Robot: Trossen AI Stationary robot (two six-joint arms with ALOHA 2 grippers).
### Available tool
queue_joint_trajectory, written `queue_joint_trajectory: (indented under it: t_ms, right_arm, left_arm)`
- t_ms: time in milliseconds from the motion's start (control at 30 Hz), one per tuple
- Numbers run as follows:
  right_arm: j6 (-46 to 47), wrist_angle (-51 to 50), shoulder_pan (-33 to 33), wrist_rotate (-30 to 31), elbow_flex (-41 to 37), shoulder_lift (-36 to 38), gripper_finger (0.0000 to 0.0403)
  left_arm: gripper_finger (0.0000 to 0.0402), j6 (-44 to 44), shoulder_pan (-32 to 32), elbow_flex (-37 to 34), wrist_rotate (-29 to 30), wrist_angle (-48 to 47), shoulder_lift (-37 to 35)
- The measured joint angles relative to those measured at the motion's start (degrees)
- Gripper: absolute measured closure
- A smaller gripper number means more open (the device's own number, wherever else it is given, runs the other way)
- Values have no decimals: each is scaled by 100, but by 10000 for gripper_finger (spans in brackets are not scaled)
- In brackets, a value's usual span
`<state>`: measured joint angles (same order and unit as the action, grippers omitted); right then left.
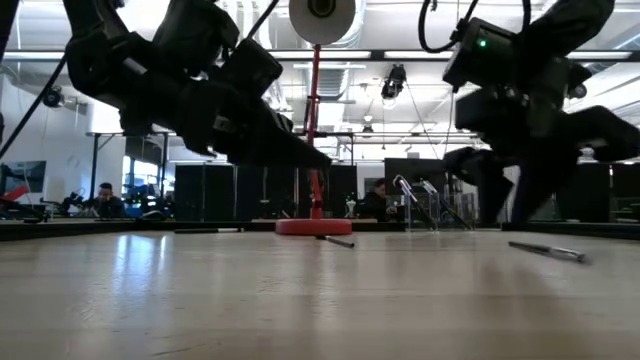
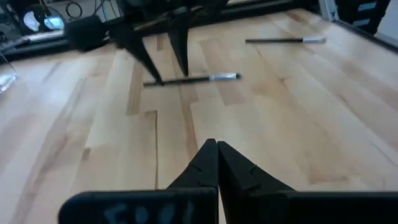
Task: Sort items
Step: Put the black foundation brush into the transparent organizer
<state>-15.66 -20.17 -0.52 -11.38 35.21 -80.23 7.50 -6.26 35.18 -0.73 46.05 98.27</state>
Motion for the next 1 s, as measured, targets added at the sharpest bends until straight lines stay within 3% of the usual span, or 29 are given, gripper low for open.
queue_joint_trajectory:
  t_ms: [267,700,1000]
  right_arm:
    - [598,-1899,779,950,759,-260,250]
    - [1135,-2396,1668,1115,657,-546,250]
    - [1745,-3043,1854,1468,1003,-461,250]
  left_arm:
    - [401,-4,0,2,21,58,60]
    - [401,-15,0,-2,21,51,56]
    - [401,-21,0,-9,21,51,53]
